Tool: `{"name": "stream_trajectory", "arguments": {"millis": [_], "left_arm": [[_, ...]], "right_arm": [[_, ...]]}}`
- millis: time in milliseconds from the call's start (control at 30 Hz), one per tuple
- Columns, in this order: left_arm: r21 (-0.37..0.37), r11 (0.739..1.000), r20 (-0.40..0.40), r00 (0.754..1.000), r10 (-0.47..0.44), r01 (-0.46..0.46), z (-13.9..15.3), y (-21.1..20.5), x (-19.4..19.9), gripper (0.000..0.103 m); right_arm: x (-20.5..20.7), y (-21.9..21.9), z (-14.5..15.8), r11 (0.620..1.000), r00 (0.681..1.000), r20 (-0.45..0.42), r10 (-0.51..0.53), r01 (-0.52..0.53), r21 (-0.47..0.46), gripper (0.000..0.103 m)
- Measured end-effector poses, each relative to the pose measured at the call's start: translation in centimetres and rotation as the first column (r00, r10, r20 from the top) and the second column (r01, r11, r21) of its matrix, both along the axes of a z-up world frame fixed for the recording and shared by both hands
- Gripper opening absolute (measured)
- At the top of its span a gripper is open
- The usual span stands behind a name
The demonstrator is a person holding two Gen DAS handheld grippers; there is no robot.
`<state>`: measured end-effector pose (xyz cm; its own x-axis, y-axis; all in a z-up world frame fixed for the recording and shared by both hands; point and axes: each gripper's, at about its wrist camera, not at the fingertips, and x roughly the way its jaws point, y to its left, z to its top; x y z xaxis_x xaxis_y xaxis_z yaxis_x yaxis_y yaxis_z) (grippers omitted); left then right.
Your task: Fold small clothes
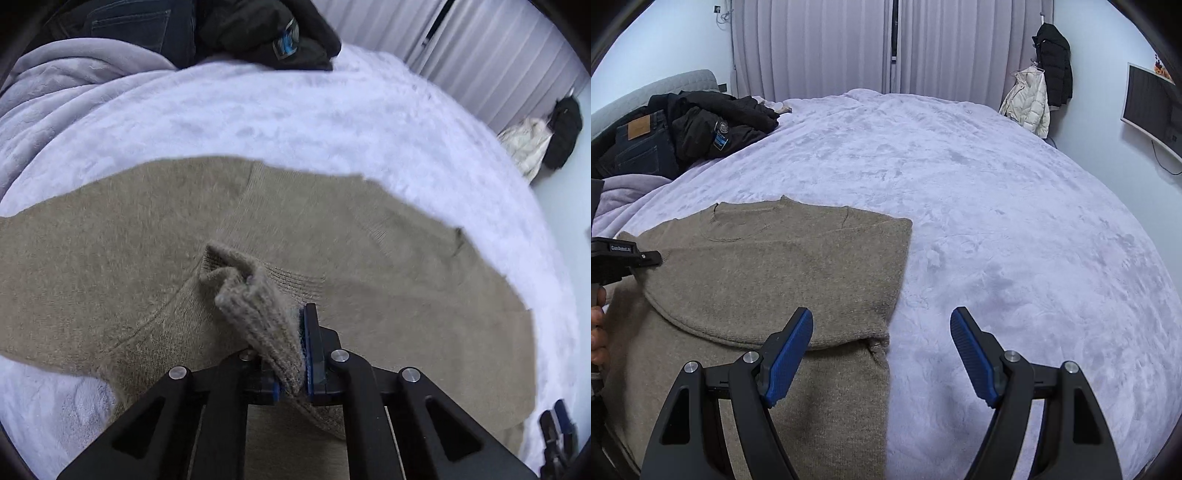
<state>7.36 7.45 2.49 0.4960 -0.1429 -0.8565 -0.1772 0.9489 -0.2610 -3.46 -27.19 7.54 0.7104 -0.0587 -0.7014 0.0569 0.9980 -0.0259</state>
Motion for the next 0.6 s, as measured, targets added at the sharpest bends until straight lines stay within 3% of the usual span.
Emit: {"name": "stream_trajectory", "arguments": {"millis": [100, 167, 233, 333, 433, 500, 600], "left_arm": [[-0.026, 0.999, 0.007, 1.000, 0.023, -0.023, -0.2, 0.9, -0.3, 0.025], [-0.047, 0.998, 0.019, 0.999, 0.048, -0.047, 0.1, 1.8, -0.6, 0.062], [-0.037, 0.995, 0.057, 0.993, 0.099, -0.097, 1.0, 3.0, -1.4, 0.081], [-0.011, 0.990, 0.096, 0.985, 0.141, -0.141, 2.6, 5.0, -2.6, 0.081], [-0.031, 0.987, 0.113, 0.981, 0.159, -0.156, 3.8, 6.3, -4.1, 0.081], [-0.024, 0.992, 0.122, 0.984, 0.128, -0.126, 4.4, 5.5, -4.5, 0.081], [-0.007, 1.000, 0.121, 0.993, 0.002, -0.001, 4.9, 1.4, -4.5, 0.081]], "right_arm": [[0.8, 1.4, -0.3, 0.997, 0.997, -0.013, 0.075, -0.075, 0.018, 0.080], [1.6, 2.7, -0.6, 0.987, 0.988, -0.017, 0.154, -0.153, 0.050, 0.080], [3.0, 3.6, -1.6, 0.969, 0.972, -0.059, 0.229, -0.221, 0.114, 0.080], [5.5, 3.4, -4.8, 0.982, 0.960, -0.216, 0.176, -0.157, 0.103, 0.075], [3.6, 1.2, -3.0, 0.971, 0.986, -0.114, 0.125, -0.098, 0.217, 0.076], [0.9, -0.7, -1.5, 0.968, 0.997, -0.014, 0.071, -0.066, 0.241, 0.077], [-1.2, -1.5, -1.3, 0.990, 0.996, -0.011, 0.088, -0.086, 0.111, 0.077]]}}
